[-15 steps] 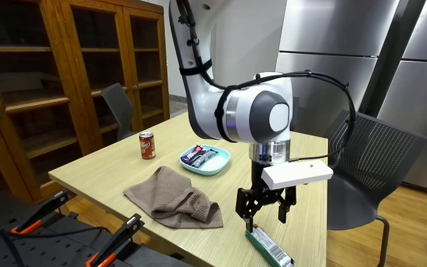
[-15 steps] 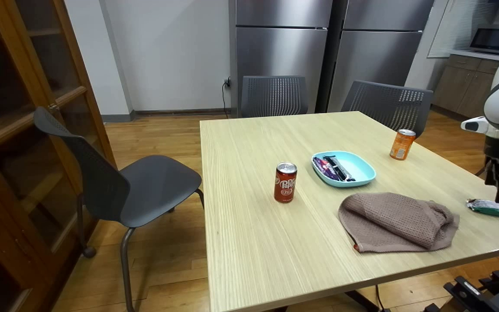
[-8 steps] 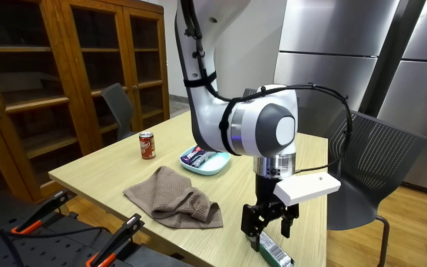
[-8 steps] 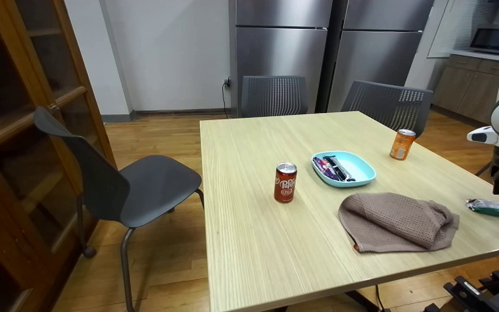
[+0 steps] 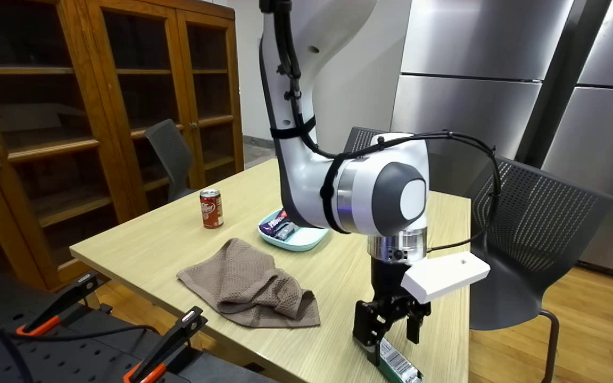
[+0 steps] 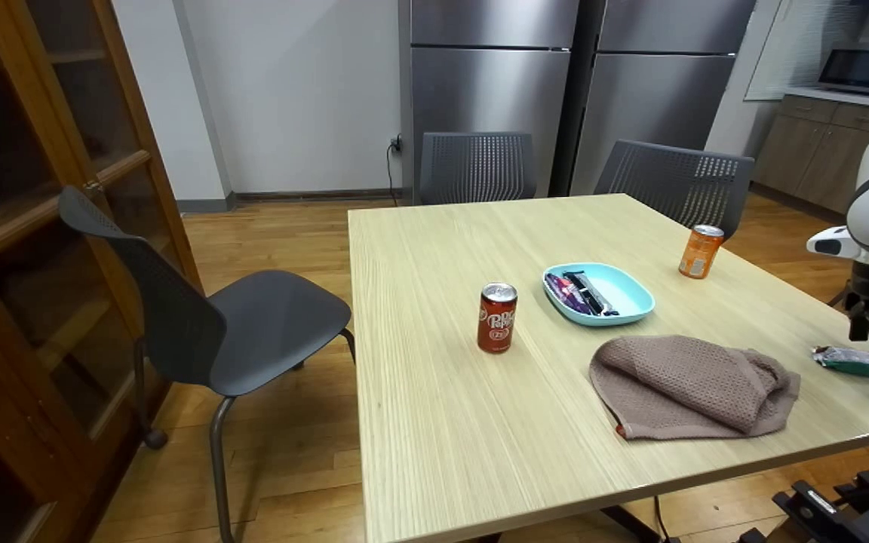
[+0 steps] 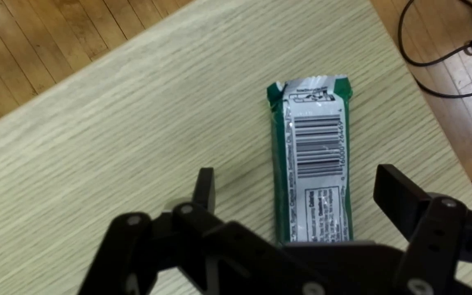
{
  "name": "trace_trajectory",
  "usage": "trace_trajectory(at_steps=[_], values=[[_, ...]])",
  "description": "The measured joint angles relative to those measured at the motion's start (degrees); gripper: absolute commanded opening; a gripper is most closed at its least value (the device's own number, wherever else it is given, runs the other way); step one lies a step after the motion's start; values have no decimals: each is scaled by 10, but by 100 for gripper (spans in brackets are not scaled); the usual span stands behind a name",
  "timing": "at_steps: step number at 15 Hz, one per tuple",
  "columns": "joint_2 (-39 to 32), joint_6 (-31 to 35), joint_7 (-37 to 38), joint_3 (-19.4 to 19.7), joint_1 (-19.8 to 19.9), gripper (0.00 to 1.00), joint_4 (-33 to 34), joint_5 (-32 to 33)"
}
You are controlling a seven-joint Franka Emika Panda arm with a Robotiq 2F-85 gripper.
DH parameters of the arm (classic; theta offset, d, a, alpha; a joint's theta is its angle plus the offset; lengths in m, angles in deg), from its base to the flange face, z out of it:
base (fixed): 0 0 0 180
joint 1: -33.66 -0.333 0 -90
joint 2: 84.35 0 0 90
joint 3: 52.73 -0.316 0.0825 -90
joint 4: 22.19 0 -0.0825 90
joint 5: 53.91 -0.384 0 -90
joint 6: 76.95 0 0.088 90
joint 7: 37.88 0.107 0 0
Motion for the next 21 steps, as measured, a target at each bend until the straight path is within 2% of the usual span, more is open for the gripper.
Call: trace_trajectory(at_steps=[5, 11, 12, 13, 16, 21], values=[[-12, 31, -38, -17, 13, 100, 4, -1], [-16, 40, -75, -34, 36, 100, 4, -1], [-16, 42, -80, -35, 39, 75, 4, -1], [-16, 45, -84, -35, 40, 74, 4, -1], [-15, 74, -92, -32, 41, 49, -2, -1], [-7, 114, -102, -27, 41, 13, -20, -1]])
